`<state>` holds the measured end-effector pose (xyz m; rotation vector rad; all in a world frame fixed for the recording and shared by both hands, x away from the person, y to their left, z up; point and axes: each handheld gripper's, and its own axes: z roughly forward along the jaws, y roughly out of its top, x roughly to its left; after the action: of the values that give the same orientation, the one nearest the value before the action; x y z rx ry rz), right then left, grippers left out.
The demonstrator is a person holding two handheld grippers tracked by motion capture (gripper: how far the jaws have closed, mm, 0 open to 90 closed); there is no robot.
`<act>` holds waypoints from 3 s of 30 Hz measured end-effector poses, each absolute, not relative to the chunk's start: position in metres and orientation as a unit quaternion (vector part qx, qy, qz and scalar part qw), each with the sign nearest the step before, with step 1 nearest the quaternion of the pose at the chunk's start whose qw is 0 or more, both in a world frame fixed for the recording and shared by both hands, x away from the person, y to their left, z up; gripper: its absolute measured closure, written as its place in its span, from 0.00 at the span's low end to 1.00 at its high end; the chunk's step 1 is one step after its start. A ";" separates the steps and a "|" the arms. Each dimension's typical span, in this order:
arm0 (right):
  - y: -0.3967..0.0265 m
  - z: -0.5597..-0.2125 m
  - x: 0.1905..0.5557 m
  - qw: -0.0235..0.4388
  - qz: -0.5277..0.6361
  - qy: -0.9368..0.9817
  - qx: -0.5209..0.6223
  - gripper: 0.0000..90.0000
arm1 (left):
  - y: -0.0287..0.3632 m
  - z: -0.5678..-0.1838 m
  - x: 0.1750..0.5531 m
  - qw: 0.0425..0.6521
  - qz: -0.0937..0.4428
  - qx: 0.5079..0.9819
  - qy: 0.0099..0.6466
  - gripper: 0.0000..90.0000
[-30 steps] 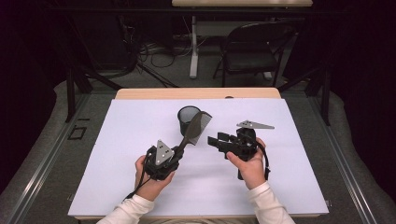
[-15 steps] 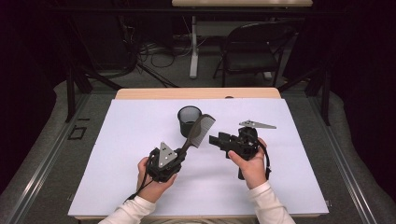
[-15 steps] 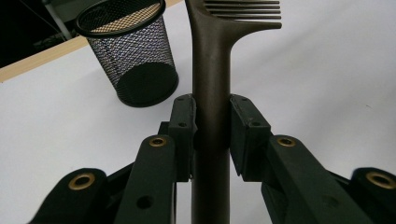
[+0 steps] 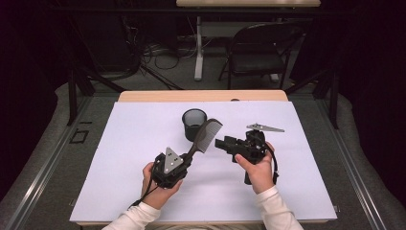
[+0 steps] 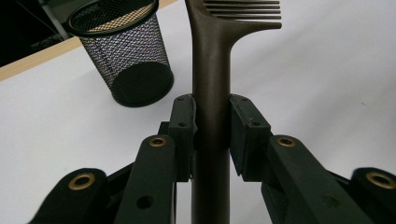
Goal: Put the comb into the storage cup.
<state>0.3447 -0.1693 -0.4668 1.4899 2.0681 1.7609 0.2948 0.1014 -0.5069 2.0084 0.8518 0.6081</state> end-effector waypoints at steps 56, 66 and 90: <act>-0.182 -0.477 0.350 -0.030 0.595 0.627 0.502 0.82 | 0.081 -0.517 0.279 0.426 0.217 0.823 0.306 0.80; -0.184 -0.478 0.351 -0.037 0.599 0.622 0.504 0.84 | 0.080 -0.518 0.278 0.427 0.217 0.823 0.304 0.80; -0.189 -0.481 0.354 -0.076 0.610 0.603 0.508 0.94 | 0.081 -0.520 0.279 0.431 0.208 0.823 0.307 0.80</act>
<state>0.3539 -0.1889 -0.4810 1.6788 1.9934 2.0140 0.2794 0.0808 -0.5201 2.0519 0.7648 0.5196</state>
